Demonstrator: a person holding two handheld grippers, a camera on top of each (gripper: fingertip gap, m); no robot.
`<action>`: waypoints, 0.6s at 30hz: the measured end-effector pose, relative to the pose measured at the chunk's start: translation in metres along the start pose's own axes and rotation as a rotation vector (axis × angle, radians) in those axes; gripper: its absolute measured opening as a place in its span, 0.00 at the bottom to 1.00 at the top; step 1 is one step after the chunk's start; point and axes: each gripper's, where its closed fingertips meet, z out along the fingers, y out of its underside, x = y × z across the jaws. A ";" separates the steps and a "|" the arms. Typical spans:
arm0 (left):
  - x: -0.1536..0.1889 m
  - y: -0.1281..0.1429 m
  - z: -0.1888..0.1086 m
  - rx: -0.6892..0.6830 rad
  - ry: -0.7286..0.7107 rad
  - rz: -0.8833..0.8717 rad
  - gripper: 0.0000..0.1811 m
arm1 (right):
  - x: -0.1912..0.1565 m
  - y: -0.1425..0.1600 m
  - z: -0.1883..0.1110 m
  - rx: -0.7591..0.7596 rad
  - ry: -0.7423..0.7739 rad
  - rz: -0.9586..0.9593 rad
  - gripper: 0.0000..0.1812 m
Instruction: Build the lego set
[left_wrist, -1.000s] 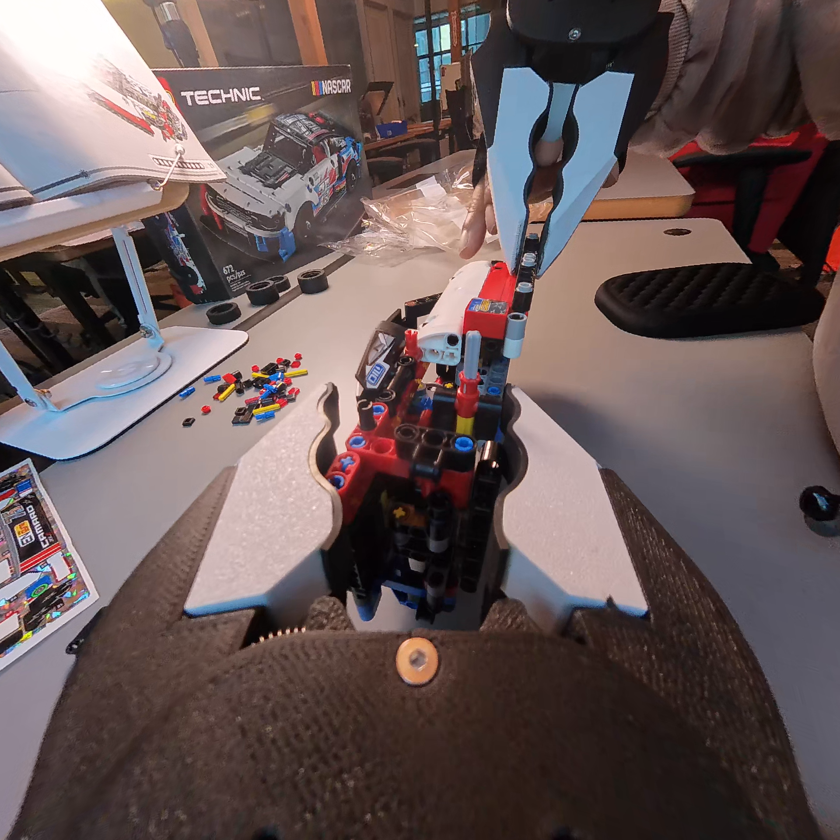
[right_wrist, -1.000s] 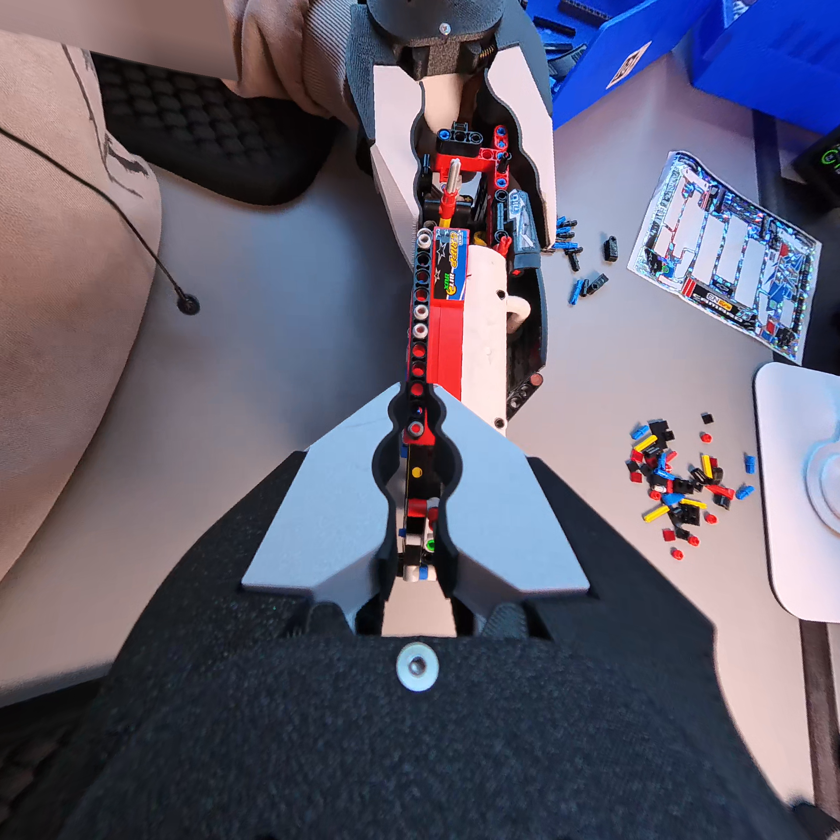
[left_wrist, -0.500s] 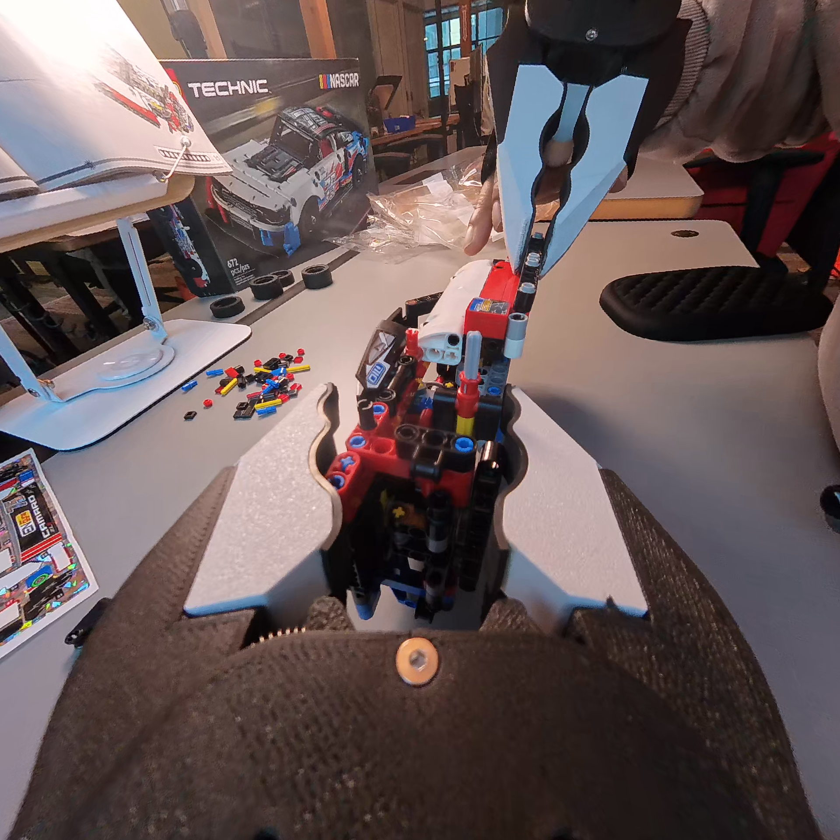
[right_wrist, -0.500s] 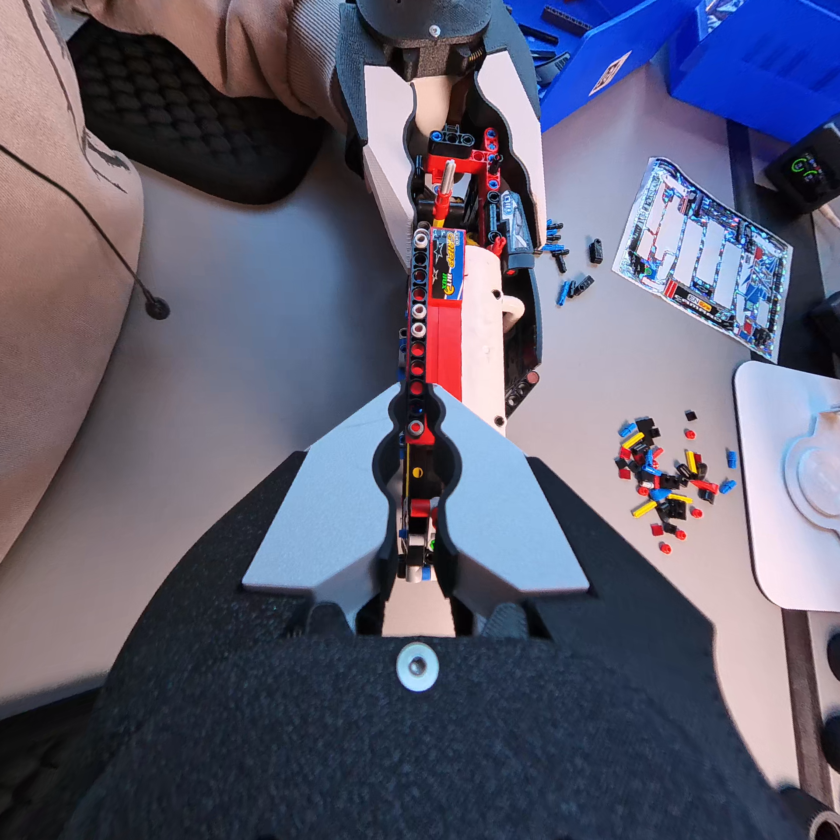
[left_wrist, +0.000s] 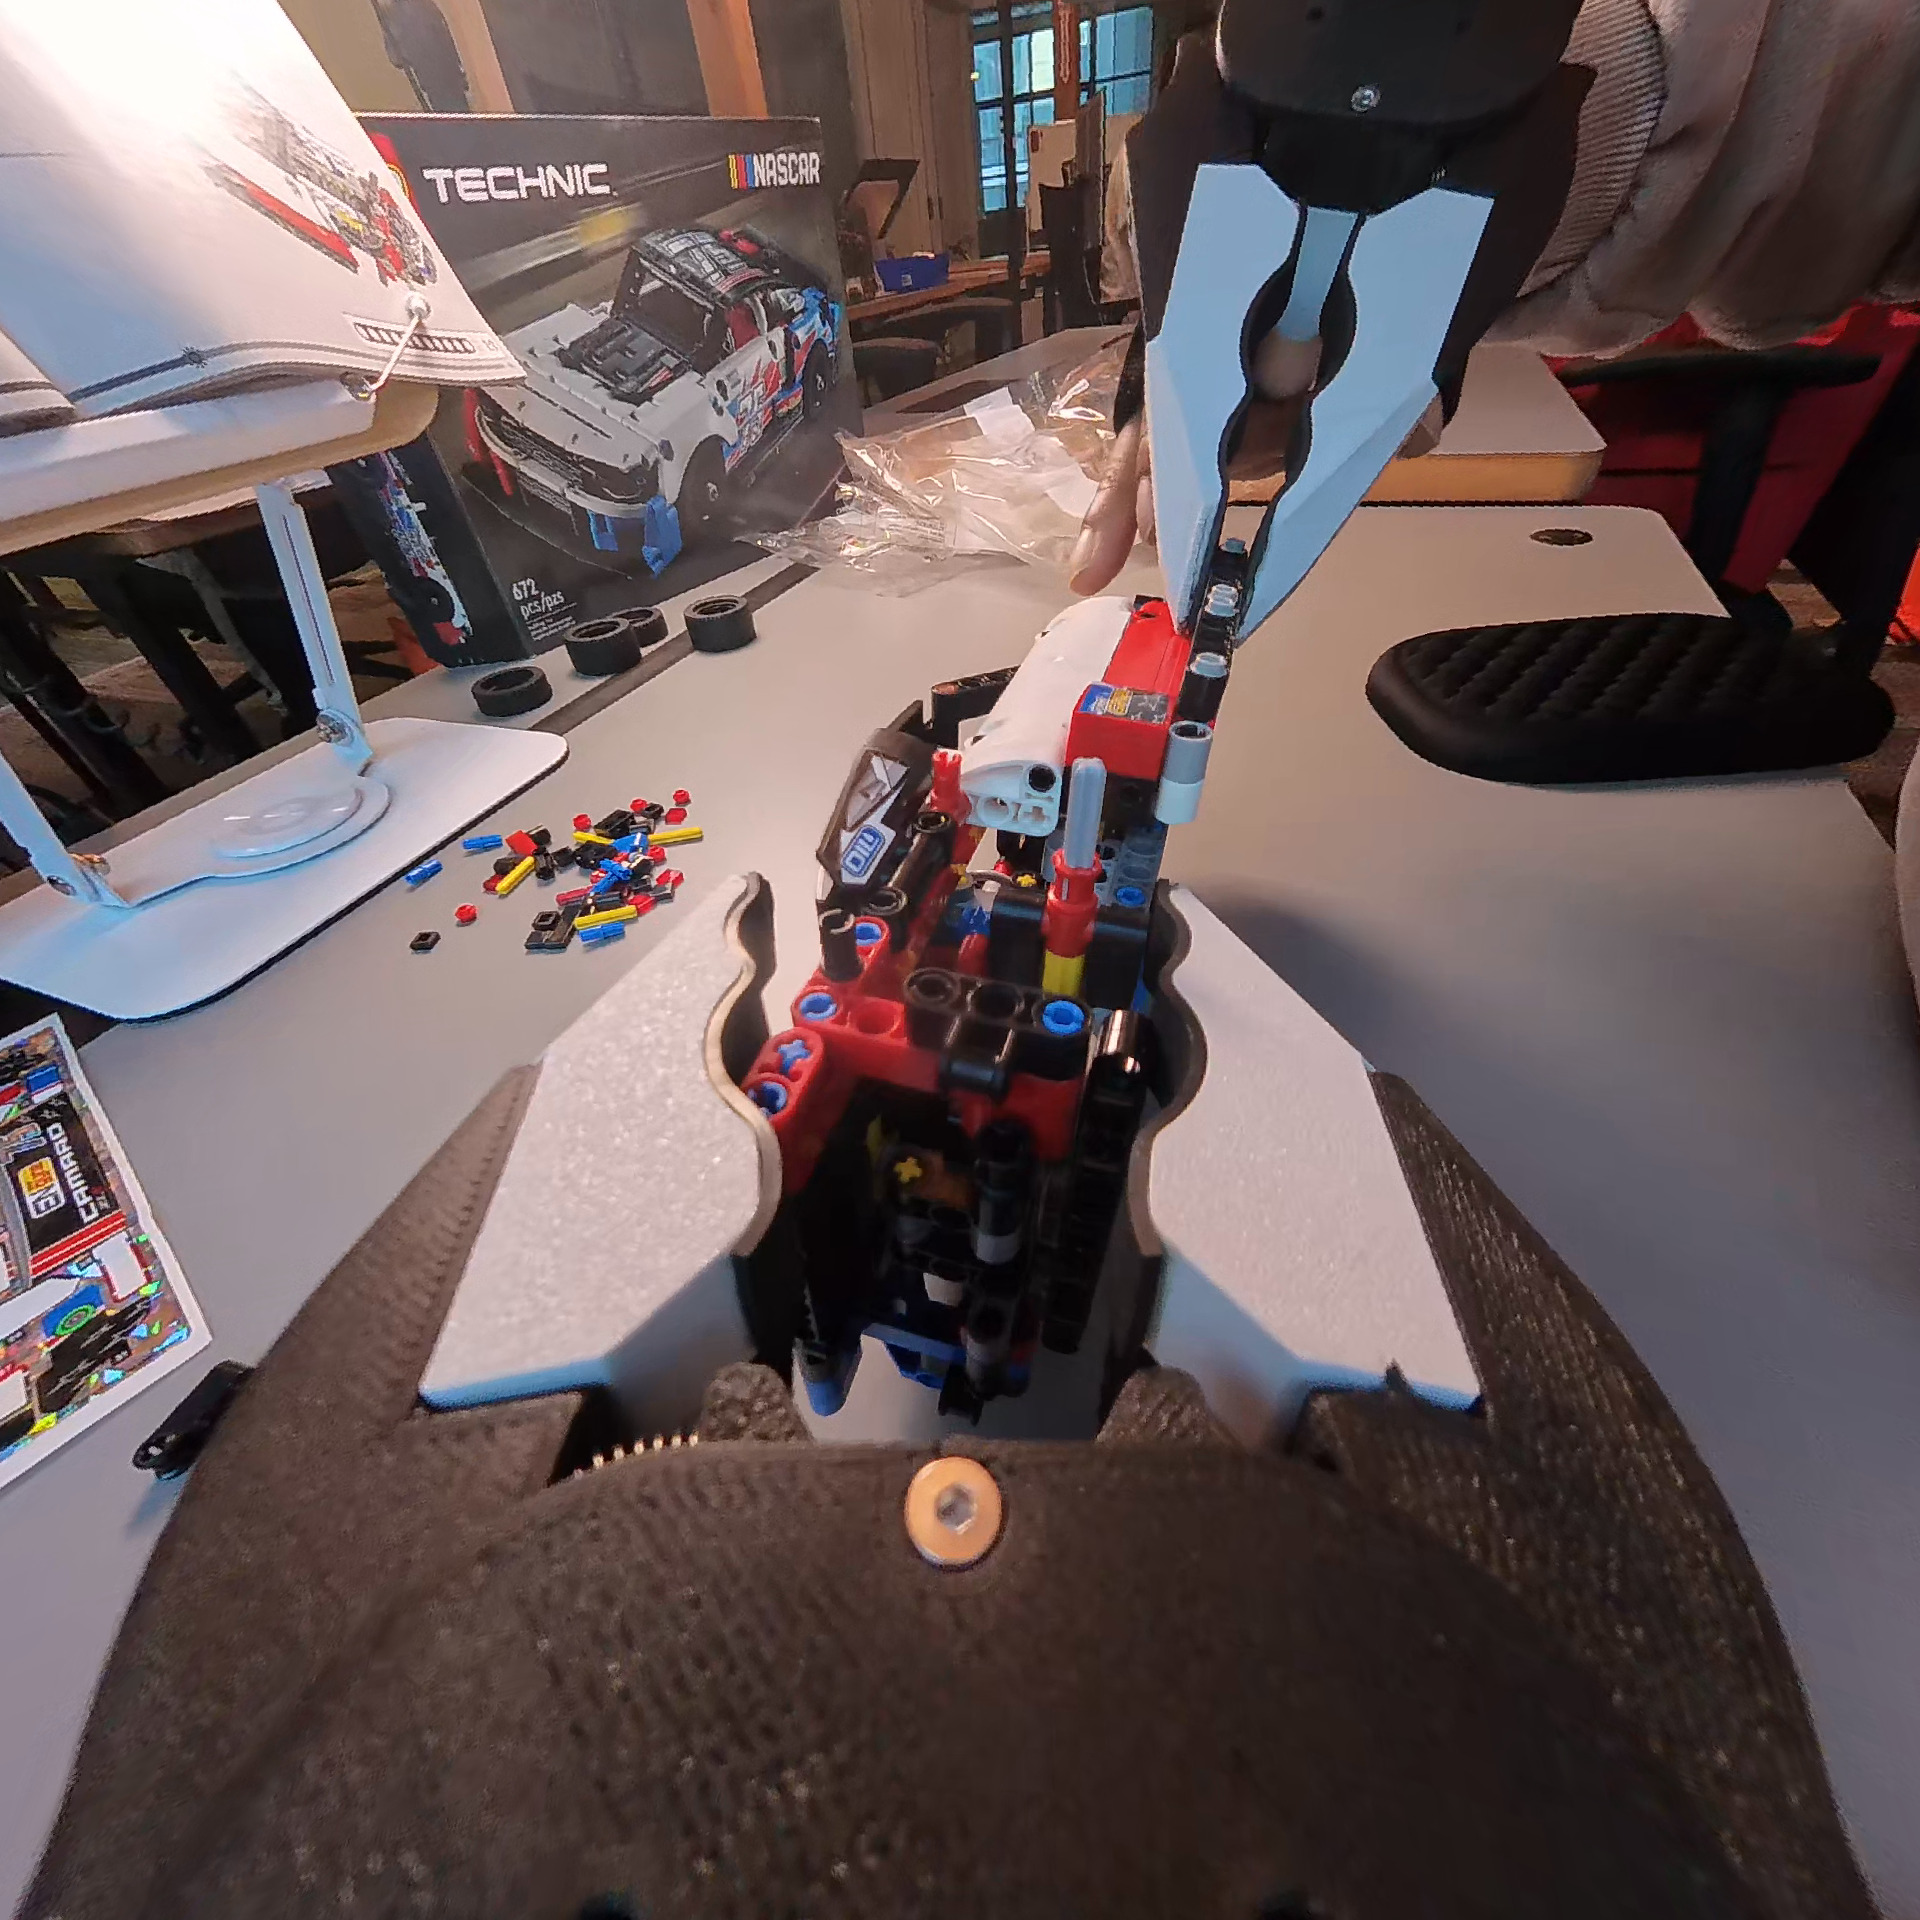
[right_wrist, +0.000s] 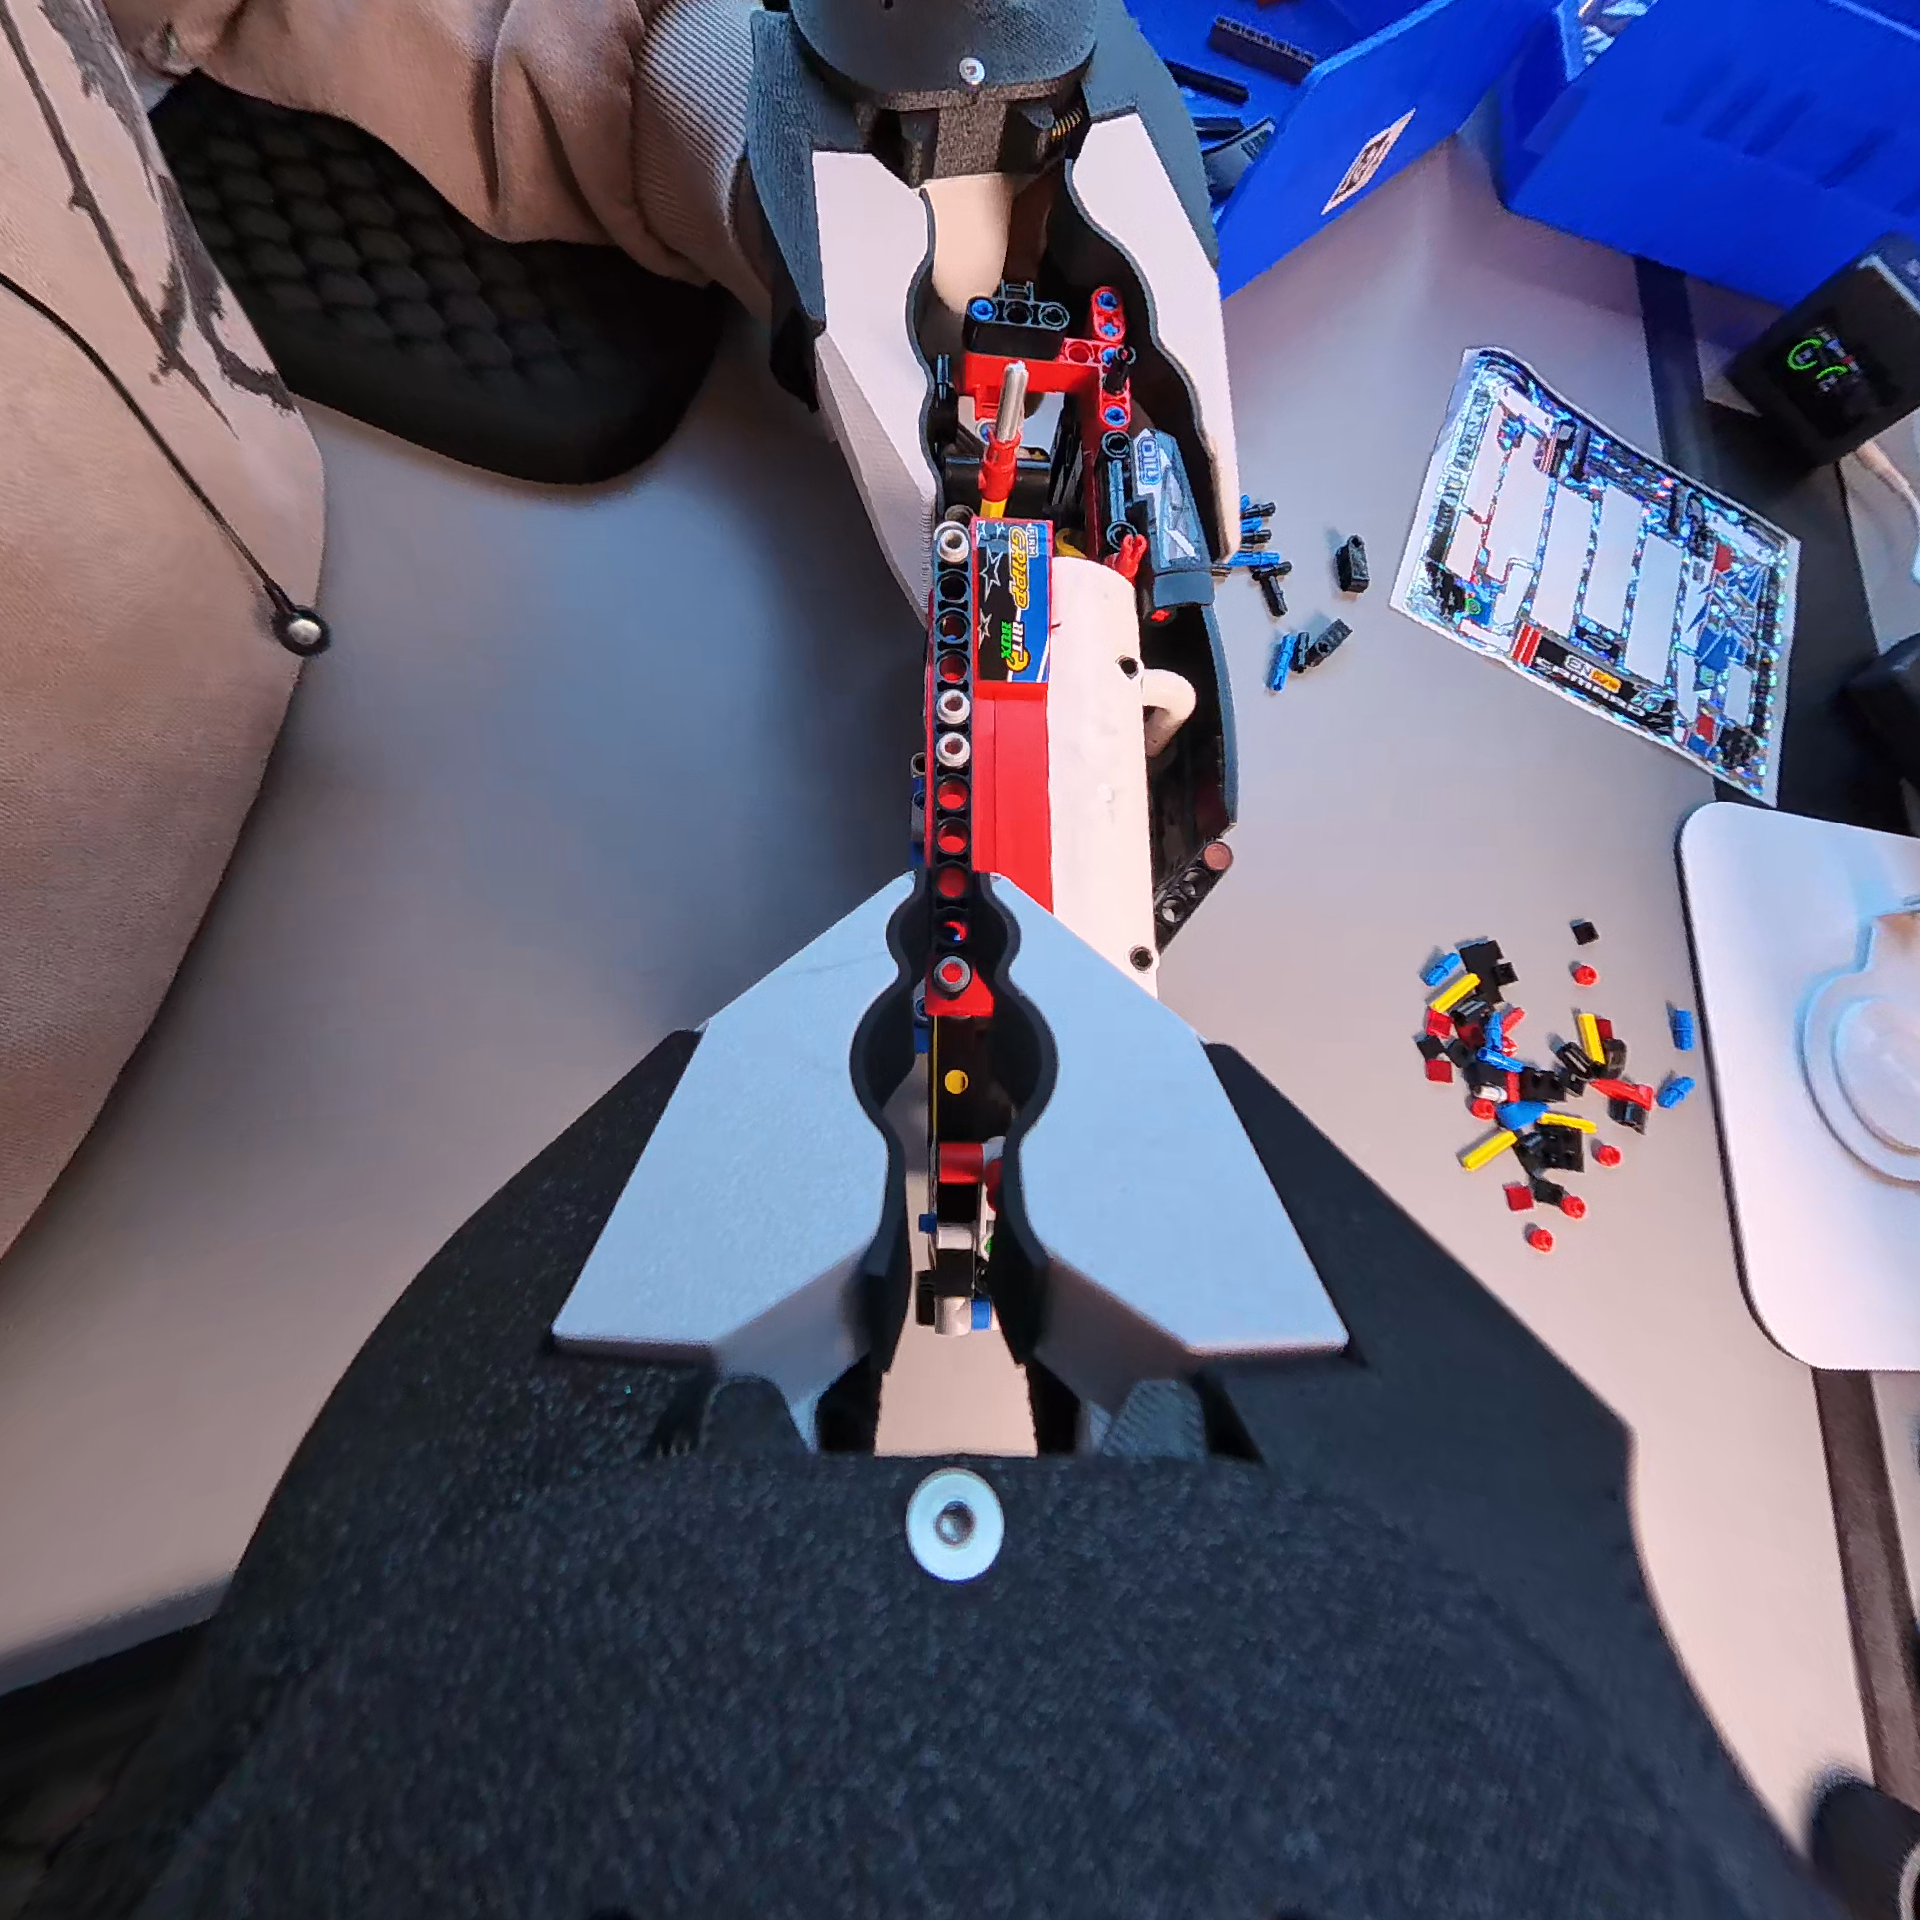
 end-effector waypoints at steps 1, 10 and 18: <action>0.000 0.000 0.000 0.001 0.002 0.001 0.39 | 0.000 0.000 0.000 -0.004 0.007 -0.006 0.02; 0.000 0.000 -0.001 0.011 0.006 0.008 0.39 | 0.000 -0.001 -0.001 -0.015 -0.010 0.003 0.03; 0.000 0.000 -0.001 0.012 0.002 0.001 0.39 | 0.000 -0.002 0.000 -0.032 -0.016 -0.014 0.05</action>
